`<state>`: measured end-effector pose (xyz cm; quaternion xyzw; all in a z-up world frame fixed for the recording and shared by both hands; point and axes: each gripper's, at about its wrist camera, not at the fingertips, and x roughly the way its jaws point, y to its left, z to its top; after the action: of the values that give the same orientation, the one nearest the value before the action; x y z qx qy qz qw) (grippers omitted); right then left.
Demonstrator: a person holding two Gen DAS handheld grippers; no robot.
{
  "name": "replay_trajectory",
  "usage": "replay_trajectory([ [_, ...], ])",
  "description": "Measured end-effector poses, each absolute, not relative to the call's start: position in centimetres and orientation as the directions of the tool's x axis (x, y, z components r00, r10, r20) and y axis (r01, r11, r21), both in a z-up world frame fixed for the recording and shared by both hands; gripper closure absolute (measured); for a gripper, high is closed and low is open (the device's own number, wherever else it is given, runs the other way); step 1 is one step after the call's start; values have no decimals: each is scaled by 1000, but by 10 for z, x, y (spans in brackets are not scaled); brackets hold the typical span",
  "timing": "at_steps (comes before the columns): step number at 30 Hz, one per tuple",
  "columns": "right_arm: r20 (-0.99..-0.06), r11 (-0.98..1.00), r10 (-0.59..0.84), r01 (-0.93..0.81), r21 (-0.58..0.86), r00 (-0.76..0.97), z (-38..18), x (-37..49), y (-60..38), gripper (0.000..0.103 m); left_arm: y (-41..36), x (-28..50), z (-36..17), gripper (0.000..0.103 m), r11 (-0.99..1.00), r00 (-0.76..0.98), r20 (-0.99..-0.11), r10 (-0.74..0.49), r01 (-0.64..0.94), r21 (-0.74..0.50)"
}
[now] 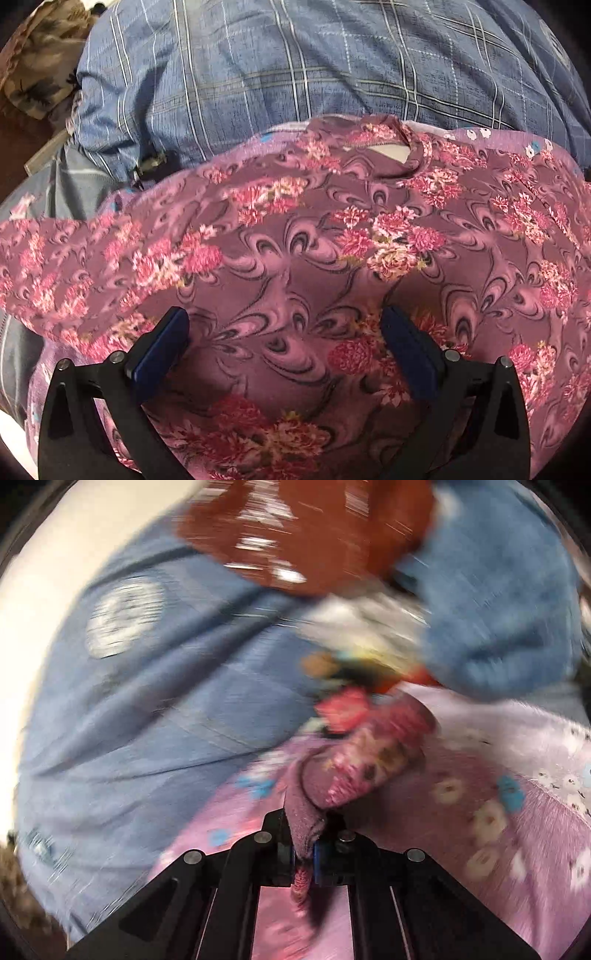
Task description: Fold small clothes
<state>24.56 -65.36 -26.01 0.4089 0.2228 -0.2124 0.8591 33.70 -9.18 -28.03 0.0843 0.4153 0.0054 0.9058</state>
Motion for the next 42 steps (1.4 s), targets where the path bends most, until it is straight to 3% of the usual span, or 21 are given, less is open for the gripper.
replay_trajectory([
  [4, -471, 719, -53, 361, 594, 881, -191, 260, -577, 98, -68, 334, -286, 0, 999, 594, -803, -40, 28, -30],
  [6, -441, 772, 45, 250, 585, 896, -161, 272, -526, 98, -64, 337, -279, 0, 997, 554, -830, -66, 75, -29],
  [7, -435, 789, 88, 204, 580, 896, -150, 280, -501, 98, -59, 336, -272, 5, 997, 558, -827, -68, 69, -35],
  [10, -432, 810, 224, 80, 580, 874, -130, 303, -419, 98, -25, 328, -242, 7, 996, 643, -763, -67, -8, -94],
  [14, -469, 827, 346, -27, 562, 812, -143, 333, -301, 98, 40, 324, -219, 7, 979, 697, -711, 96, -196, -60],
  [19, -575, 830, 435, -62, 554, 692, -218, 360, -163, 97, 104, 320, -205, 7, 929, 703, -656, 274, -370, -9],
  [22, -645, 843, 449, -53, 536, 618, -265, 365, -119, 82, 128, 317, -203, 7, 907, 704, -626, 335, -421, 13],
  [23, -678, 842, 465, -48, 537, 569, -281, 366, -103, 60, 129, 316, -201, 7, 906, 703, -625, 340, -422, 19],
  [25, -693, 835, 491, -59, 547, 528, -299, 362, -94, 39, 132, 319, -204, 7, 910, 700, -633, 331, -414, 19],
  [28, -667, 824, 530, -133, 551, 524, -294, 345, -91, 36, 131, 321, -205, 7, 919, 704, -646, 296, -394, -8],
  [30, -603, 778, 599, -204, 594, 528, -274, 331, -103, 34, 125, 321, -203, 7, 925, 710, -646, 280, -379, -16],
  [33, -535, 778, 597, -268, 569, 598, -246, 303, -135, 23, 114, 321, -201, 7, 935, 721, -646, 251, -353, -31],
  [36, -546, 821, 498, -164, 547, 673, -235, 291, -181, 26, 95, 321, -200, 7, 950, 740, -640, 209, -308, -45],
  [38, -622, 873, 374, -35, 486, 688, -242, 290, -209, 53, 77, 324, -203, 7, 965, 745, -647, 164, -257, -51],
  [42, -765, 923, 176, 166, 347, 619, -275, 306, -245, 63, 34, 342, -225, 7, 987, 697, -707, 119, -159, 10],
])
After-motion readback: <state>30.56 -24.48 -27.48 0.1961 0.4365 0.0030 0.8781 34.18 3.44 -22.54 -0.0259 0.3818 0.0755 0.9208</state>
